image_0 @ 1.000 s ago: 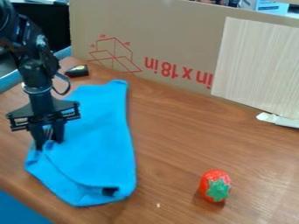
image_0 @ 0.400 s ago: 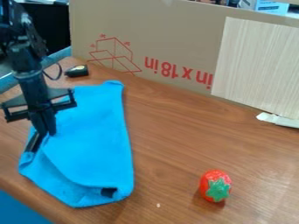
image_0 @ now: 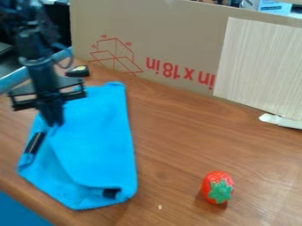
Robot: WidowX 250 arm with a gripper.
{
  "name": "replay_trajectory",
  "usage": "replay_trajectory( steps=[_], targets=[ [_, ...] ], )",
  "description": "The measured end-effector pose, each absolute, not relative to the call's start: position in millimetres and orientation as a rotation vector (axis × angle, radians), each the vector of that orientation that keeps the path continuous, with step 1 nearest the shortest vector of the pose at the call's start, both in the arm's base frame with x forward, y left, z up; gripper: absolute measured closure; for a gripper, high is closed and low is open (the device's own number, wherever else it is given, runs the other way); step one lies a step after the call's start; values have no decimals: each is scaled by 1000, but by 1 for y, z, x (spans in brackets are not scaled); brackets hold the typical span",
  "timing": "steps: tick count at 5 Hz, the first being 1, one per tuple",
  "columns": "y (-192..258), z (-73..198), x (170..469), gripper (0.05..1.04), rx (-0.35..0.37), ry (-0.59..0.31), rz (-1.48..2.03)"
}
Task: Unfold the cloth from bottom left to top right
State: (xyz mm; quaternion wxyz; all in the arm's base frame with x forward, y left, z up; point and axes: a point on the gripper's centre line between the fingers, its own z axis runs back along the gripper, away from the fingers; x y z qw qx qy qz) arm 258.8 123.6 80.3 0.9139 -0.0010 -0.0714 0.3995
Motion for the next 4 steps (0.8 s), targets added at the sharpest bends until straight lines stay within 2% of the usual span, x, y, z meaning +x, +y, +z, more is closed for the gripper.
replay_trajectory(
  steps=[2, 4],
  targets=[
    [62, 99, 297, 1032, 57, -156, 777],
    [0, 94, 340, 1032, 110, -108, 753]
  ],
)
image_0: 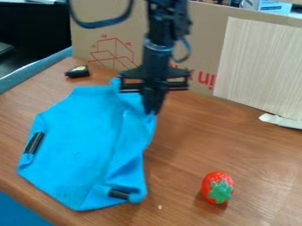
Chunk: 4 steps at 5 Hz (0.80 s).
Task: Unfold the cloth from bottom left to top right
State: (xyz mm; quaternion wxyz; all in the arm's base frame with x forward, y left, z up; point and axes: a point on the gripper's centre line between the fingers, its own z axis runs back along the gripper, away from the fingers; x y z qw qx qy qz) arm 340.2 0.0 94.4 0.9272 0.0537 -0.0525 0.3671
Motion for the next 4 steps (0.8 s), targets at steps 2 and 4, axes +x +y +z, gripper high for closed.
replay_trajectory(
  steps=[2, 4],
  targets=[
    [-48, 83, 369, 1032, 152, -41, 743],
    [-73, 80, 391, 883, 175, -40, 754]
  ],
)
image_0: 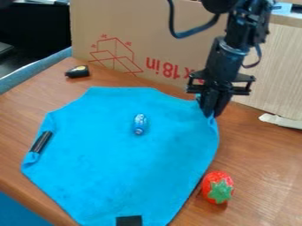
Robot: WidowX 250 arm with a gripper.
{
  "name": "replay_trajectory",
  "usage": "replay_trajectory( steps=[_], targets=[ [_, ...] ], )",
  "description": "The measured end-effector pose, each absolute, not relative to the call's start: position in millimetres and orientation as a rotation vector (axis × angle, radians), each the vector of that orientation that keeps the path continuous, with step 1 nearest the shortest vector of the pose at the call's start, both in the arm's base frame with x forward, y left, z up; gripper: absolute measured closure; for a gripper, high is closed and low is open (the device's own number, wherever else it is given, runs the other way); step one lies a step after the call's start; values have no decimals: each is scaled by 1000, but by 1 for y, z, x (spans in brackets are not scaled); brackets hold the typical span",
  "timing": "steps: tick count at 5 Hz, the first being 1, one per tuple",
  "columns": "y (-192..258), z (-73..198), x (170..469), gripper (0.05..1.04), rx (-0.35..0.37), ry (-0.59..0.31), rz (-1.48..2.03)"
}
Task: Unfold the cloth from bottom left to top right
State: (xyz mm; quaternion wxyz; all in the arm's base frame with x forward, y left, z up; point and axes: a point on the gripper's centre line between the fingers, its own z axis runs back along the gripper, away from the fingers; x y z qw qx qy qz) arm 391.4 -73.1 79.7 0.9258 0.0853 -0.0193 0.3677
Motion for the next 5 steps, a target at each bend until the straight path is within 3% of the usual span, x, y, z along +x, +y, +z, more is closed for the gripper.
replay_trajectory(
  steps=[2, 3, 4, 5],
  targets=[
    [-72, 58, 378, 327, 188, -20, 746],
    [-71, 92, 368, 86, 133, -84, 723],
    [-50, 124, 351, 83, 73, -148, 719],
    [-2, 151, 325, 84, 195, -161, 727]
  ],
)
